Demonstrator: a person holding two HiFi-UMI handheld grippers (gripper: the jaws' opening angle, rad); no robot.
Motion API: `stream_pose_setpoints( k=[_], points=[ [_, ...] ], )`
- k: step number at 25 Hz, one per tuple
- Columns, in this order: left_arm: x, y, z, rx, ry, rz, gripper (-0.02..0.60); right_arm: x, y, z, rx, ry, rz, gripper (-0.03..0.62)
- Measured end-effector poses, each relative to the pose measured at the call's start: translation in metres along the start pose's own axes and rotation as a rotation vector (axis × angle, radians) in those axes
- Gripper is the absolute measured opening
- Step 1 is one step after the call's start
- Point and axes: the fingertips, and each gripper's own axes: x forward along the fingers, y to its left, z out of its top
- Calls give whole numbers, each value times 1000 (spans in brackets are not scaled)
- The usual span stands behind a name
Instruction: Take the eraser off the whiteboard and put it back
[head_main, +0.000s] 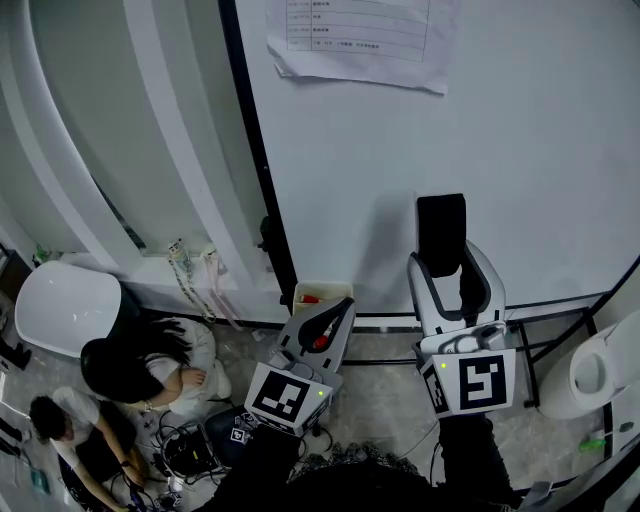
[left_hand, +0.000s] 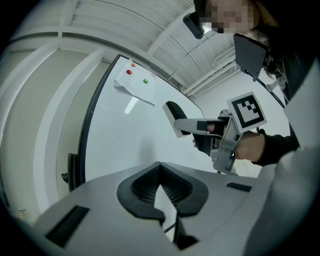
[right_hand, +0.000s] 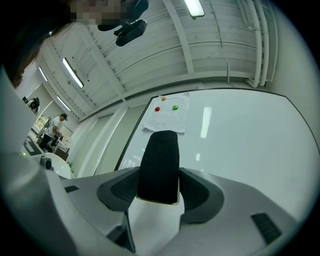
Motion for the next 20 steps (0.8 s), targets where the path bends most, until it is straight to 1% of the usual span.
stream_pose_setpoints(
  k=[4, 8, 14, 18, 20],
  points=[
    [0, 3, 0, 2, -2, 15, 2, -1, -1, -2, -4, 5, -4, 253],
    [-1, 8, 2, -30, -21, 30, 2, -1, -3, -4, 2, 6, -9, 253],
    [-4, 11, 5, -38, -39, 48, 2, -1, 0, -3, 8, 5, -4, 253],
    [-9, 19, 1, -49, -28, 81, 2, 2, 5, -5, 17, 10, 4, 253],
    [-13, 24, -1, -63, -26, 98, 2, 4, 9, -9, 41, 22, 13, 253]
  ],
)
